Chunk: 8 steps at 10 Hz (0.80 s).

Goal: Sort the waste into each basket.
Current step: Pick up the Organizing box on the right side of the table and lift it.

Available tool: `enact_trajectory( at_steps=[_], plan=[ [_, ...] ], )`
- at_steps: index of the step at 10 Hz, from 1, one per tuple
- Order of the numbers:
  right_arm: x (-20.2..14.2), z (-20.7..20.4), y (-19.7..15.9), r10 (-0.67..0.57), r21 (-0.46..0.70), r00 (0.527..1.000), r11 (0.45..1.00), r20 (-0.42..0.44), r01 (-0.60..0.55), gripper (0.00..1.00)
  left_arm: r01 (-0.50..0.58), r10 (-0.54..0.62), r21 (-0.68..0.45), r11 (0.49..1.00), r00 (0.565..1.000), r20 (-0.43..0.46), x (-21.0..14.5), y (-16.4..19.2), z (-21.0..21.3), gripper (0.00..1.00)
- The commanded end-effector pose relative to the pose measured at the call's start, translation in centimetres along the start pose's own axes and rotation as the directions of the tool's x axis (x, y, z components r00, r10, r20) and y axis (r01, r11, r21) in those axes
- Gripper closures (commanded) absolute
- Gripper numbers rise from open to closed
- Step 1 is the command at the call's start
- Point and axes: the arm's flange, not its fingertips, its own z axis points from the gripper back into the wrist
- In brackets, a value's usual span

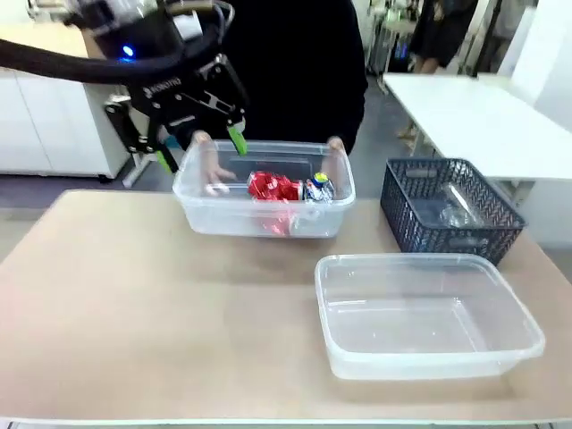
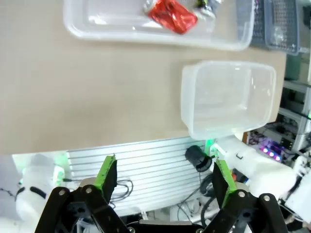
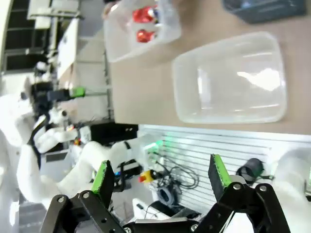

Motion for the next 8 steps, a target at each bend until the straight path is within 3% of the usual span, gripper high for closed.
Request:
enact_trajectory(
  at_steps=[1, 3, 4, 6, 7, 8],
  plan=[
    [1.6, -0.8, 1.2, 0.017, 0.062, 0.999, 0.998, -0.04, -0.015, 0.0, -0.014, 0.014, -0.002, 1.0, 1.0, 0.016, 2.6, 1.4, 0.8, 0.0],
    [1.6, -0.8, 1.2, 0.017, 0.062, 0.999, 0.998, -0.04, -0.015, 0.0, -0.014, 0.014, -0.002, 1.0, 1.0, 0.016, 2.6, 1.4, 0.8, 0.0],
    [0.3, -0.4, 0.2, -0.009, 0.015, 1.0, 1.0, -0.008, 0.009, 0.0, -0.008, 0.008, 0.004, 1.0, 1.0, 0.008, 0.5, 0.3, 0.2, 0.0],
    [0.8, -8.2, -1.5, 0.074, -0.276, 0.99, 0.955, -0.122, -0.105, 0.0, -0.075, 0.075, 0.008, 0.997, 0.99, -0.121, 1.8, -6.7, -6.1, 0.0],
    [0.4, -10.6, -3.9, 0.077, -0.344, 0.983, 0.93, -0.169, -0.132, 0.0, -0.09, 0.096, 0.041, 0.995, 0.977, -0.192, 1.8, -9.8, -9.7, 0.0],
    [-0.1, -12.8, -6.9, 0.048, -0.402, 0.983, 0.908, -0.175, -0.116, 0.0, -0.102, 0.123, 0.114, 0.988, 0.972, -0.202, 1.4, -12.3, -13.0, 0.0]
  ],
)
